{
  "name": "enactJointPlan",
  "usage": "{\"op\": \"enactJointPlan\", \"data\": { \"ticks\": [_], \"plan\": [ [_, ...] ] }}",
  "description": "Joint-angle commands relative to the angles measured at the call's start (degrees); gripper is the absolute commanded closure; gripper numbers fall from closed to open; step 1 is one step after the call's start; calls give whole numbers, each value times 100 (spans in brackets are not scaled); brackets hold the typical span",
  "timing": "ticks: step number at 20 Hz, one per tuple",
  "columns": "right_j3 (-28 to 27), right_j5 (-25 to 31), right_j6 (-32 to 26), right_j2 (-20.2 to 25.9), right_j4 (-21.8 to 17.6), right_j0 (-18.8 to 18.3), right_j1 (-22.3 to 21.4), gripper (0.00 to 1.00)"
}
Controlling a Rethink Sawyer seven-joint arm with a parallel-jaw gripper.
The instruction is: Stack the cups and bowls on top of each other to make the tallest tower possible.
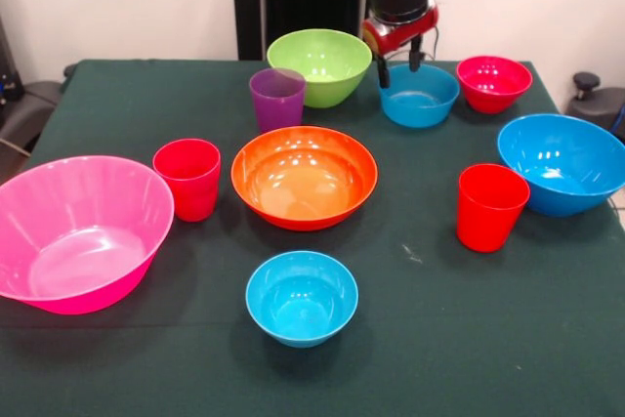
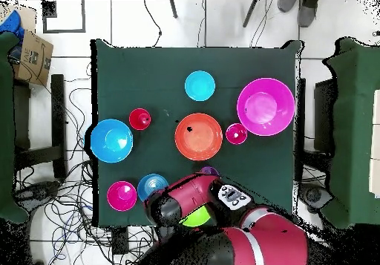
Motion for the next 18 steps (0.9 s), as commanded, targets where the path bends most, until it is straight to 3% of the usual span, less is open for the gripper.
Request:
{"op": "enactJointPlan", "data": {
  "ticks": [1,18],
  "plan": [
    [-432,12,172,35,-212,-18,-256,0],
    [-498,534,2,104,-42,21,-693,0]
  ]
}}
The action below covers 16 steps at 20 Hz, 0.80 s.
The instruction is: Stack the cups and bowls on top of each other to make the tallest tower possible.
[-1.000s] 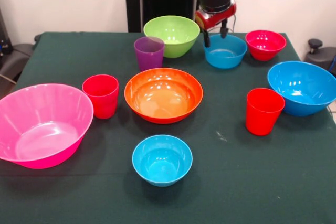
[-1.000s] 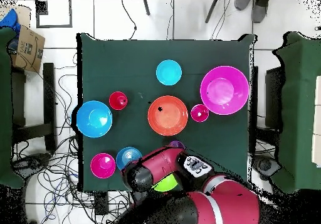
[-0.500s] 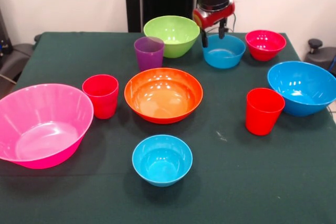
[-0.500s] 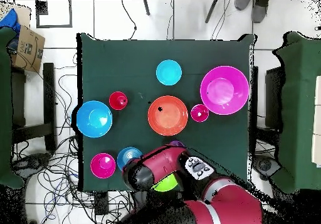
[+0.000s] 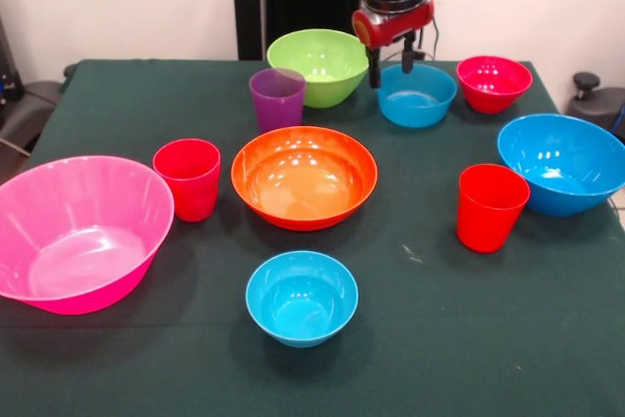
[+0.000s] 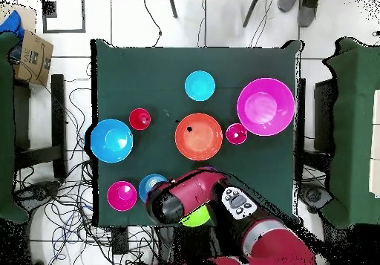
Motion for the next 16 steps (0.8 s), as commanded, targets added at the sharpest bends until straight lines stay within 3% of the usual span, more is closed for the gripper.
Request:
{"op": "enactJointPlan", "data": {
  "ticks": [1,16],
  "plan": [
    [-517,533,13,85,-50,39,-35,0],
    [-814,-149,101,-25,-432,5,781,0]
  ]
}}
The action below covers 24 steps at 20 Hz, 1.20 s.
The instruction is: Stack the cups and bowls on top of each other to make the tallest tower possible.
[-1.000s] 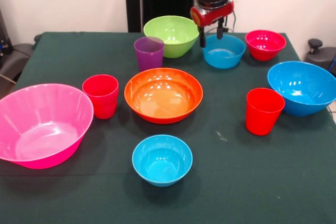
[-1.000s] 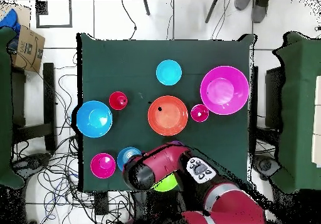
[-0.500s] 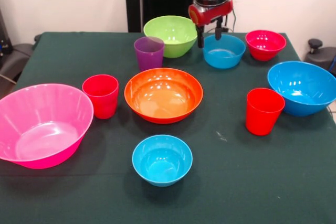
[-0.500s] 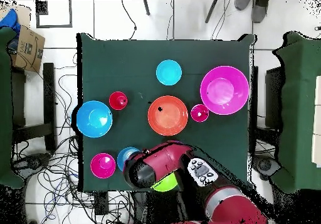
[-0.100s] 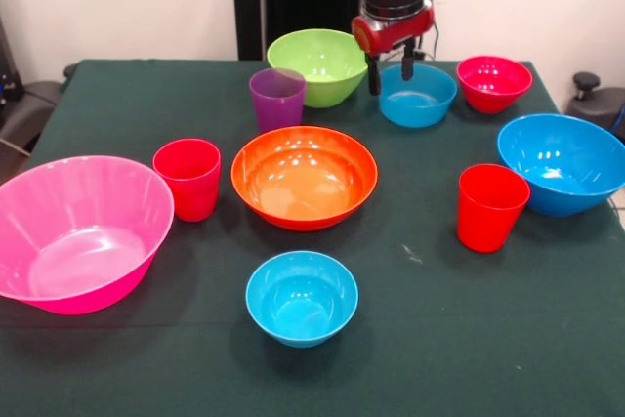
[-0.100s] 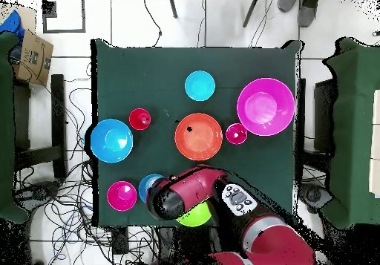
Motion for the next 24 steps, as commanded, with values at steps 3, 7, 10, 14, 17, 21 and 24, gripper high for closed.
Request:
{"op": "enactJointPlan", "data": {
  "ticks": [3,7,10,14,17,21,24],
  "plan": [
    [-634,-234,112,-41,-485,-7,670,0],
    [-699,-363,167,-102,-602,15,798,0],
    [-749,-401,206,-132,-672,34,878,0],
    [-761,-411,227,-146,-722,38,922,0],
    [-778,-405,237,-164,-759,60,941,0],
    [-823,-478,278,-228,-837,97,1001,0],
    [-875,-536,303,-283,-878,138,1052,0]
  ]
}}
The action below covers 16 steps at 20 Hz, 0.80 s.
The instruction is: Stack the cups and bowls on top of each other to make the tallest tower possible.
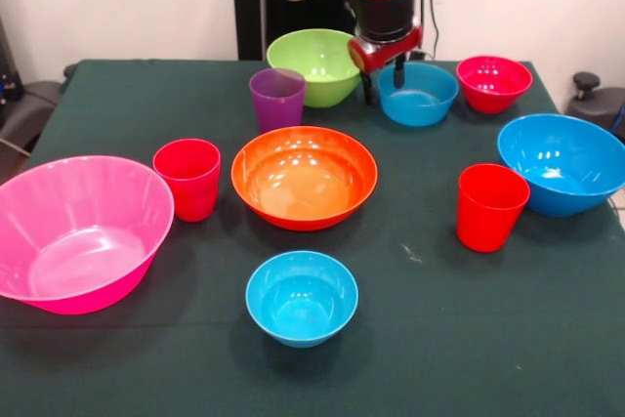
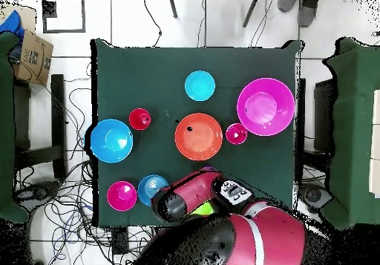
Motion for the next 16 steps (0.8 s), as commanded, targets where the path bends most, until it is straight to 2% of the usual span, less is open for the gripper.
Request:
{"op": "enactJointPlan", "data": {
  "ticks": [1,16],
  "plan": [
    [-698,-494,303,-74,-430,142,215,0],
    [-718,-596,244,-50,-509,157,194,0]
  ]
}}
